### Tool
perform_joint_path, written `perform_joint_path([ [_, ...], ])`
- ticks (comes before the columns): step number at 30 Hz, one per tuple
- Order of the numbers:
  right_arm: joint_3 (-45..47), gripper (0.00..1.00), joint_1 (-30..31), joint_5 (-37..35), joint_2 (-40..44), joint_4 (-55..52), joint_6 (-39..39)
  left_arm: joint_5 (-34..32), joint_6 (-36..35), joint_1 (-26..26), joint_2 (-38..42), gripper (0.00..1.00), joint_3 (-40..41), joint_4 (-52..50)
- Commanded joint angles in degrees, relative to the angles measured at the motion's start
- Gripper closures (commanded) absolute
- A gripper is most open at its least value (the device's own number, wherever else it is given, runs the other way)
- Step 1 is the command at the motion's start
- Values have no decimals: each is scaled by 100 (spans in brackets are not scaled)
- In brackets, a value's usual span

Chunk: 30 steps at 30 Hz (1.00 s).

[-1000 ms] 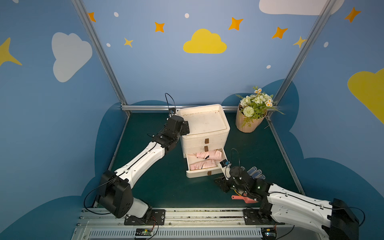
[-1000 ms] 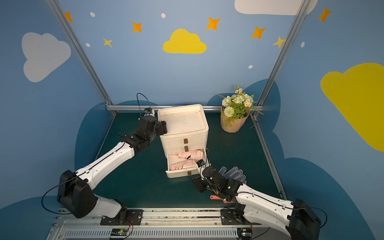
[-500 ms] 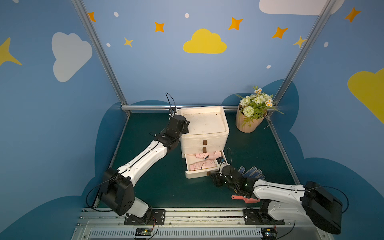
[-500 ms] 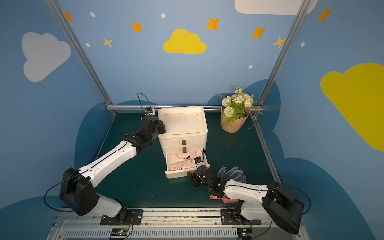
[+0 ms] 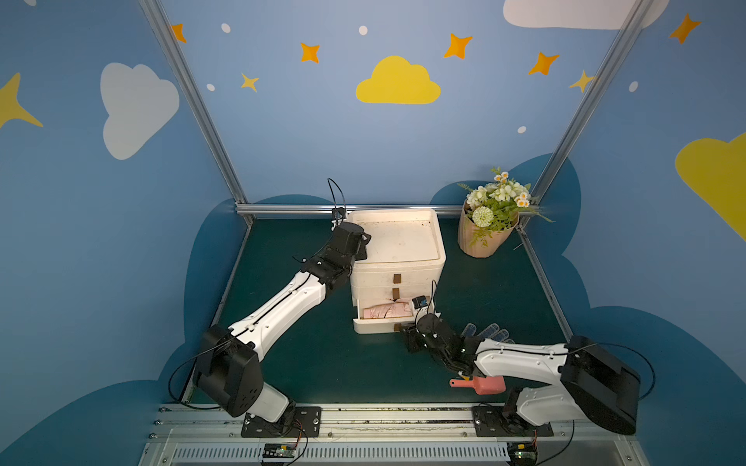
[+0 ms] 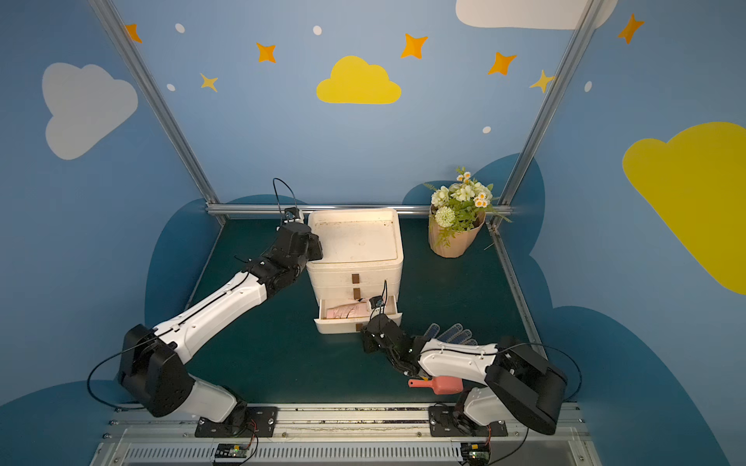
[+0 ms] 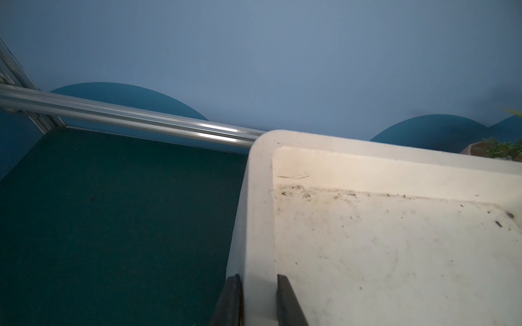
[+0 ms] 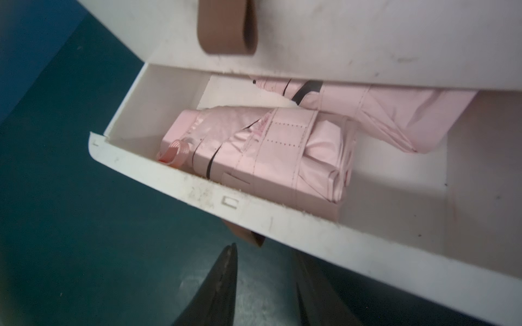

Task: Place the umbrella in the drawer by color
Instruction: Close the drawer in the storage box.

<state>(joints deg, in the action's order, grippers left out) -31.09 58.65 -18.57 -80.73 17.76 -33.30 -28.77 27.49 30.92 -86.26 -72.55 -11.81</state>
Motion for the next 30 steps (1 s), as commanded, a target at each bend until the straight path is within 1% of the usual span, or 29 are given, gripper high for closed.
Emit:
perform_joint_path([
  [1,-365,63,-73,-619,-359,1032,-173,511,972,279,-35,97,22,-832],
  [5,-579,62,-79,-813,-790,1456,115,494,1149,411,34,97,54,-893],
  [10,-516,63,-201,-1030,-1204,2116,487,580,1189,428,124,97,155,-922],
  [11,-487,63,-242,-1022,-1291,2402,512,606,1214,438,142,97,190,-925],
  [15,-338,64,-376,-844,-1591,3019,542,654,1259,430,209,97,344,-913],
  [17,-18,65,-280,-646,-1596,3875,823,587,1228,425,248,97,394,-930],
  [19,280,66,-153,-415,-1491,4452,963,570,1179,389,274,97,417,-935],
  [21,408,66,-45,-355,-1205,4111,675,589,1139,350,299,97,418,-961],
  [22,403,66,-29,-291,-1017,3582,464,606,1128,340,318,97,426,-953],
  [23,361,66,-12,-153,-798,2963,65,602,1121,329,335,97,435,-951],
  [24,315,66,-12,32,-623,2437,-111,605,1119,327,340,97,450,-941],
  [25,236,66,-12,287,-457,1801,-26,605,1119,314,360,97,457,-937],
  [26,150,66,7,397,-366,1371,-43,610,1111,310,369,97,473,-935],
  [27,129,66,35,429,-354,1240,-33,614,1110,308,372,97,483,-929],
  [29,236,66,65,331,-485,1370,-83,660,1119,301,381,97,490,-932],
  [30,269,66,58,66,-566,1363,-398,684,1127,301,385,97,505,-924],
])
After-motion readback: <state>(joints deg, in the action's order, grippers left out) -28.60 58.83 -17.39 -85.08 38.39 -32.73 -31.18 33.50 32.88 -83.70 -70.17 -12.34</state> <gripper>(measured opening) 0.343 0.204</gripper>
